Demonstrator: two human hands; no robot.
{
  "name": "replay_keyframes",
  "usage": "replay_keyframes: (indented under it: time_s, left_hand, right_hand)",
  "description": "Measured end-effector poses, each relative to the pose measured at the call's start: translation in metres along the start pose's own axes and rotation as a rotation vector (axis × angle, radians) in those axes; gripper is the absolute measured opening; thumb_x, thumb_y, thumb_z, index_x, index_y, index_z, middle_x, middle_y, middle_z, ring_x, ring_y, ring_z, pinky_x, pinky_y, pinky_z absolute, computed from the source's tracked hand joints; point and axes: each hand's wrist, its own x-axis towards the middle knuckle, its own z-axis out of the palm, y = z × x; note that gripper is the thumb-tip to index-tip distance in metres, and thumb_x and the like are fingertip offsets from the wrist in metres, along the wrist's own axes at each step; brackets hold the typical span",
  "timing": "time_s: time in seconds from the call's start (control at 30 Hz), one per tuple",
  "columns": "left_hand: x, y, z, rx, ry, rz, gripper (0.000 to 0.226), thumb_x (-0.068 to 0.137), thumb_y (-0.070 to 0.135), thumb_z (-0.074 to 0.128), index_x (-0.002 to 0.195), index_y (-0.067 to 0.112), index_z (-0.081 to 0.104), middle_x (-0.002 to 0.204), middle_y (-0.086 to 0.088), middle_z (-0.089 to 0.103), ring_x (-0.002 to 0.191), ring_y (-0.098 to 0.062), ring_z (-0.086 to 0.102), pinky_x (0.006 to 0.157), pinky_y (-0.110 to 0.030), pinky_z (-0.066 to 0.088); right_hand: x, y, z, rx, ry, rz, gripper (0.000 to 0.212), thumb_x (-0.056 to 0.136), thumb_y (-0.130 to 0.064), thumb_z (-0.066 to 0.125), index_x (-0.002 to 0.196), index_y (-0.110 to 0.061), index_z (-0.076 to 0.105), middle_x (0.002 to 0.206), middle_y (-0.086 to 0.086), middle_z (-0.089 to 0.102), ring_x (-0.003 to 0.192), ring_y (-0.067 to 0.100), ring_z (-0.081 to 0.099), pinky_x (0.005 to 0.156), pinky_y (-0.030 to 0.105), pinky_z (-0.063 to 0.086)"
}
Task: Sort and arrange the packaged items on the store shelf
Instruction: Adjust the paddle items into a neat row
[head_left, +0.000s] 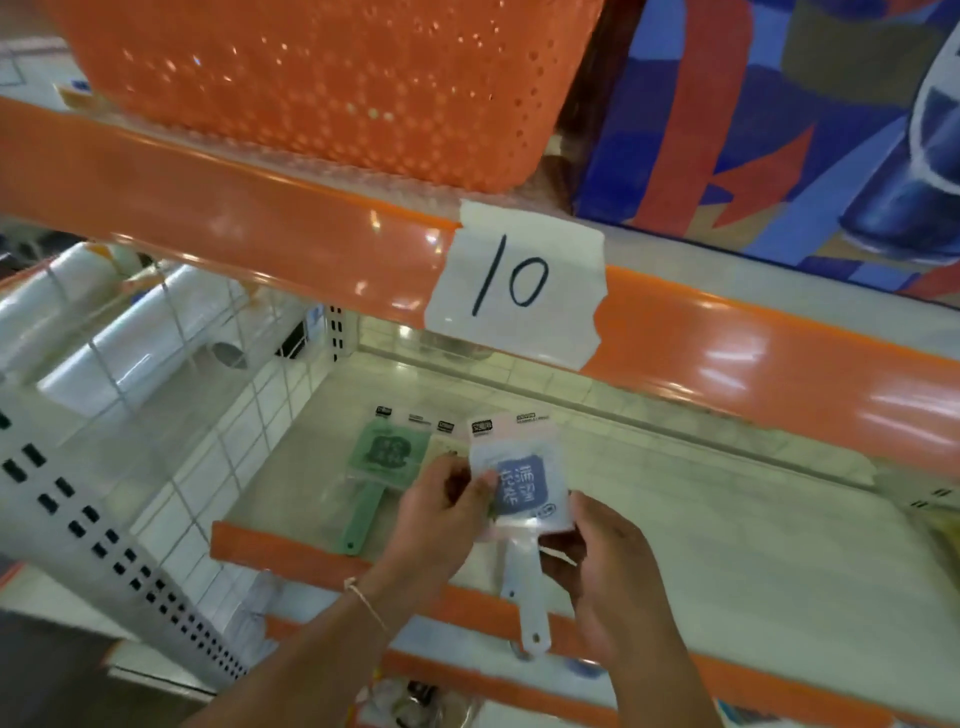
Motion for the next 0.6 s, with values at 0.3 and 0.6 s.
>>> replay_keyframes:
  time_s: [0.3, 0.6]
  left_hand:
    - [0.011, 0.002, -0.019, 0.195, -0.167, 0.066, 0.015, 0.091, 0.029, 0.065, 0.079, 0.020, 0.062, 0.053, 0.013, 0.050, 0.046, 0.000, 0.041, 0.046, -0.018, 0.037]
    - [0.040, -0.021, -0.080, 0.688, 0.142, 0.443, 0.025, 0.096, 0.026, 0.049, 0.100, 0.009, 0.066, 0.094, -0.004, 0.064, 0.087, -0.019, 0.058, 0.074, -0.024, 0.046]
  right_hand:
    - [0.004, 0.024, 0.002, -0.189, 0.041, -0.019, 0.013, 0.087, -0.015, 0.072, 0.098, -0.021, 0.067, 0.075, 0.006, 0.075, 0.064, 0.016, 0.066, 0.062, 0.029, 0.054]
    - [0.046, 0.017, -0.032, -0.225, 0.147, -0.060, 0.012, 0.090, -0.012, 0.069, 0.093, -0.024, 0.071, 0.077, 0.008, 0.073, 0.071, 0.018, 0.065, 0.074, 0.034, 0.059]
